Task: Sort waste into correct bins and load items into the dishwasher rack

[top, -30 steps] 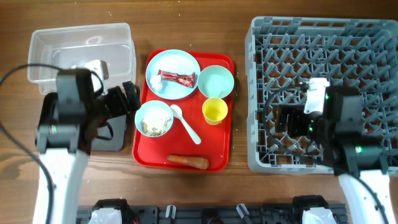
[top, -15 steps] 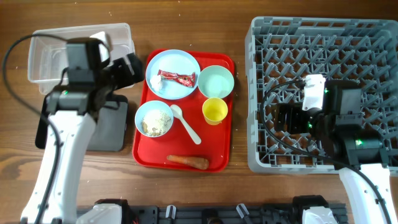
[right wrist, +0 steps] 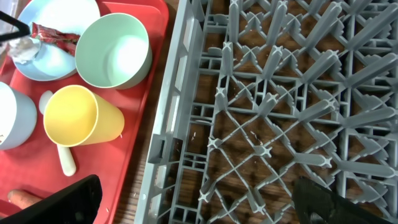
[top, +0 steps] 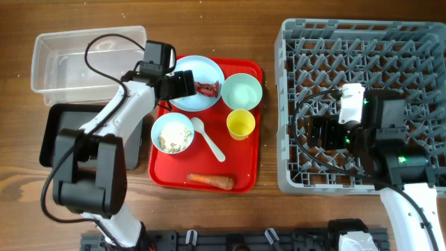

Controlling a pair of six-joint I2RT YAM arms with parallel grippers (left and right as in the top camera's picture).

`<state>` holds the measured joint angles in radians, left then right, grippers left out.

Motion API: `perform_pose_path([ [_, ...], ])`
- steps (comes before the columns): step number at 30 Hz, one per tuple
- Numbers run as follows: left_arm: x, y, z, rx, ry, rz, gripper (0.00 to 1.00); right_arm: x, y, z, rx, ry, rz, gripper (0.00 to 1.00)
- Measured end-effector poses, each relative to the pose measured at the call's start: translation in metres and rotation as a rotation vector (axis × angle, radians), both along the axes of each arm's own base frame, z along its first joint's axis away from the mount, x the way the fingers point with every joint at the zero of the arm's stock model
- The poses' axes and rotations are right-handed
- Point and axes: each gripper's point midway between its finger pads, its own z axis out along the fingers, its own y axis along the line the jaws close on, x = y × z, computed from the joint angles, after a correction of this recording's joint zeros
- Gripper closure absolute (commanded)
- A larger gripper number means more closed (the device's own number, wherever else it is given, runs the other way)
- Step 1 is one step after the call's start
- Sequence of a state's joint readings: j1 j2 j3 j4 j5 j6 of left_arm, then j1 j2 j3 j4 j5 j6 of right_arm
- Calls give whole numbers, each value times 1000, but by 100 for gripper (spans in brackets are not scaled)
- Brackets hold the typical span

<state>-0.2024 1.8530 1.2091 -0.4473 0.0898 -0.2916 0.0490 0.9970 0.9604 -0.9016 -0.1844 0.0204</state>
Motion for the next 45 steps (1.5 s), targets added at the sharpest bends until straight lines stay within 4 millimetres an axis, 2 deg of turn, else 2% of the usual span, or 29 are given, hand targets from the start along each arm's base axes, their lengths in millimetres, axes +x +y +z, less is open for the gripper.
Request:
perform_pose_path([
  [3, 0, 2, -11, 15, 19, 10, 26, 0, 0, 0, -1, 0, 0, 0],
  [4, 0, 3, -12, 15, 22, 12, 28, 0, 0, 0, -1, 0, 0, 0],
  [6, -1, 1, -13, 19, 24, 6, 38, 0, 0, 0, 0, 0, 0, 0],
  [7, -1, 0, -13, 19, 24, 5, 39, 0, 0, 0, 0, 0, 0, 0],
  [23, -10, 4, -21, 46, 68, 11, 36, 0, 0, 0, 0, 0, 0, 1],
  [25, -11, 4, -26, 49, 80, 10, 42, 0, 0, 0, 0, 0, 0, 0],
  [28, -11, 4, -29, 53, 83, 8, 65, 0, 0, 0, -1, 0, 0, 0],
  [34, -9, 4, -29, 51, 76, 9, 85, 0, 0, 0, -1, 0, 0, 0],
  [37, -9, 4, -27, 50, 74, 10, 88, 0, 0, 0, -1, 0, 0, 0],
  [40, -6, 3, -11, 41, 35, 11, 87, 0, 0, 0, -1, 1, 0, 0],
  [43, 4, 4, 34, 27, -79, 21, 85, 0, 0, 0, 0, 1, 0, 0],
  [45, 16, 11, 74, 24, -201, 50, 82, -1, 0, 0, 0, 3, 0, 0],
])
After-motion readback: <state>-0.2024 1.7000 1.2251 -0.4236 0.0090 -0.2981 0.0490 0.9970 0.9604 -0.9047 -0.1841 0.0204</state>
